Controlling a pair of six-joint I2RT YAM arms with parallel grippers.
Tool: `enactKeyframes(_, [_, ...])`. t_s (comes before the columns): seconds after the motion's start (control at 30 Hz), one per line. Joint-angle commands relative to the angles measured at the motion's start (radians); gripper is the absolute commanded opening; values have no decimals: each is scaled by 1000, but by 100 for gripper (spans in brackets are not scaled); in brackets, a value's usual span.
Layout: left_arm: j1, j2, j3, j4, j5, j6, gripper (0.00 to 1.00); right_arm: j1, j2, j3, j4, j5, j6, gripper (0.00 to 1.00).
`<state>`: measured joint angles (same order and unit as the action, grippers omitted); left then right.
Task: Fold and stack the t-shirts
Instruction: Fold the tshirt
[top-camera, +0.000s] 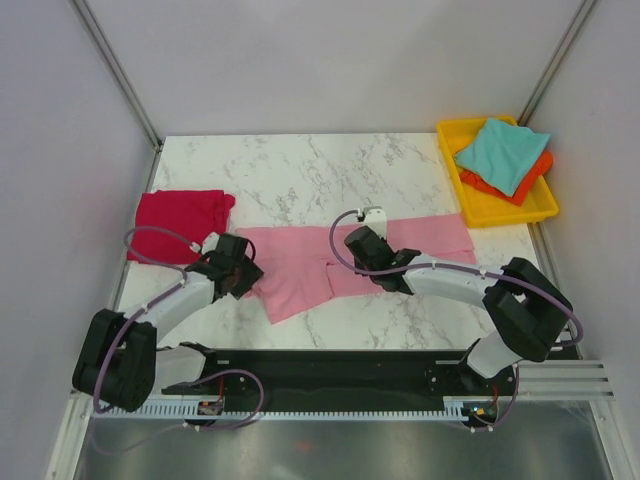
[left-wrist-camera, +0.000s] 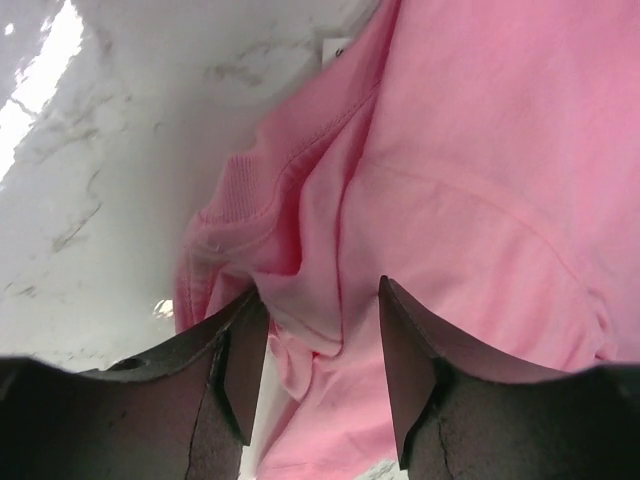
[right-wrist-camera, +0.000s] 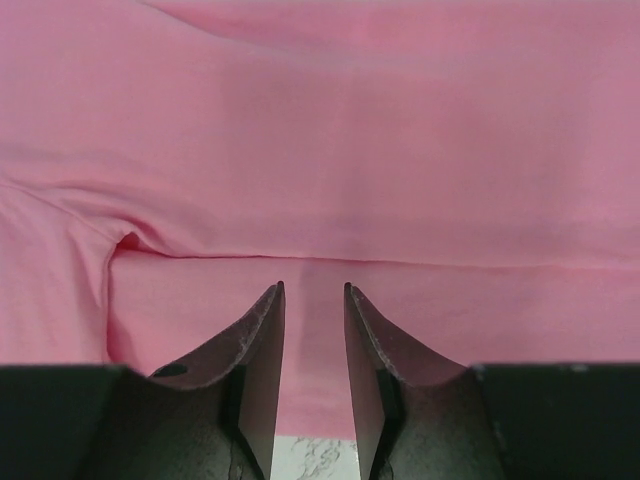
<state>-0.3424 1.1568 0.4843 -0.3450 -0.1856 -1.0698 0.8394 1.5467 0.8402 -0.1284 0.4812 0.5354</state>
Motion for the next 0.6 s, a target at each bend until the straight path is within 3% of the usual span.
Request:
enactKeyframes(0.0, [16, 133, 72, -14, -55, -41, 55, -22, 10, -9, 0, 68, 66, 38])
enactKeyframes(0.23, [23, 386, 284, -14, -66, -62, 49, -62, 12, -39, -13, 149, 135, 36])
enactKeyframes(0.57, [63, 786, 759, -115, -78, -75, 43, -160, 15, -66, -28, 191, 178, 36])
